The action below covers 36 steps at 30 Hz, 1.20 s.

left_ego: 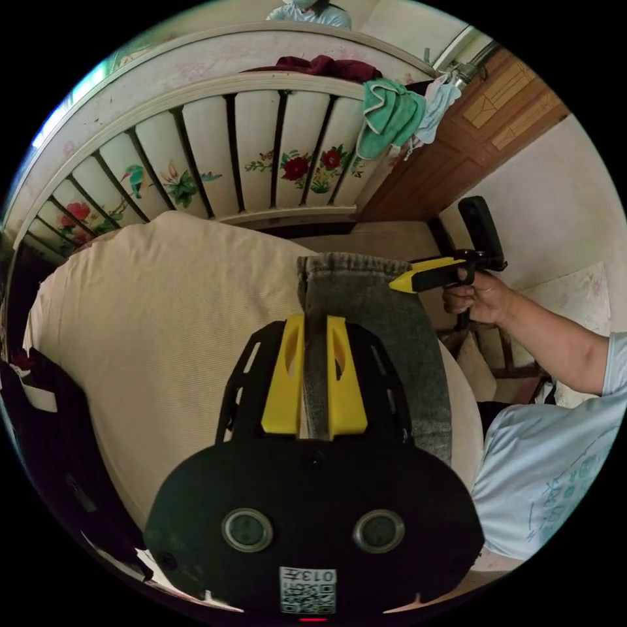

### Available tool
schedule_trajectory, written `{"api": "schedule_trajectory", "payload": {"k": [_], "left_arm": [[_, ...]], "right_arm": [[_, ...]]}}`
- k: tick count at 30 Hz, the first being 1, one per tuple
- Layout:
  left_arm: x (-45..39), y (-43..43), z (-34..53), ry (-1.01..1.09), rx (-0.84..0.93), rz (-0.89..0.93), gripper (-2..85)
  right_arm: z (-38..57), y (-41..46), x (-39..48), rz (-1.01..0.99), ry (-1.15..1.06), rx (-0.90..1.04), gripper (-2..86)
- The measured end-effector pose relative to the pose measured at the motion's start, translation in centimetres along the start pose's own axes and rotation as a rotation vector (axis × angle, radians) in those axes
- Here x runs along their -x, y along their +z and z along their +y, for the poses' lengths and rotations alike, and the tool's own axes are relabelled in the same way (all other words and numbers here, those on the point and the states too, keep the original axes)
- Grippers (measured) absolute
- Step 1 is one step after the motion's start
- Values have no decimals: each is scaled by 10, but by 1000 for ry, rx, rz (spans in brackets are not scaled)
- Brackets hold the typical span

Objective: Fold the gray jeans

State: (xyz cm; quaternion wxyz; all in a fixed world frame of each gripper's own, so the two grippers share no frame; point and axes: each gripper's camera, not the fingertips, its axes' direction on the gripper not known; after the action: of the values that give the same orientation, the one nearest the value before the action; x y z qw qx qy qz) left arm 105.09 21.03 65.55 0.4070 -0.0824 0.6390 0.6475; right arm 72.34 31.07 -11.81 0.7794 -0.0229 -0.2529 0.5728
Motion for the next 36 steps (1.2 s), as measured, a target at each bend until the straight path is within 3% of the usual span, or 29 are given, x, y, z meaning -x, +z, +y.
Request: {"api": "schedule_trajectory", "payload": {"k": [3,7,14,19,25,32,36], "left_arm": [[-18,-20,3,43,-14,-54,27],[-35,-77,28,68,-156,-21,14],[-84,-238,157,102,-490,8,8],[-143,-319,295,-13,-584,-80,6],[-209,-318,438,-365,-454,-193,3],[-229,-261,515,-765,-165,-237,9],[-253,-284,549,-942,-227,-242,31]], "right_arm": [[8,-2,27,113,-129,-4,62],[21,-13,72,119,-325,-14,60],[71,-1,198,-108,-722,82,59],[137,61,285,-278,-936,261,59],[273,188,346,-268,-1195,533,59],[423,340,335,-13,-1377,768,68],[440,370,335,-36,-1354,923,94]]}}
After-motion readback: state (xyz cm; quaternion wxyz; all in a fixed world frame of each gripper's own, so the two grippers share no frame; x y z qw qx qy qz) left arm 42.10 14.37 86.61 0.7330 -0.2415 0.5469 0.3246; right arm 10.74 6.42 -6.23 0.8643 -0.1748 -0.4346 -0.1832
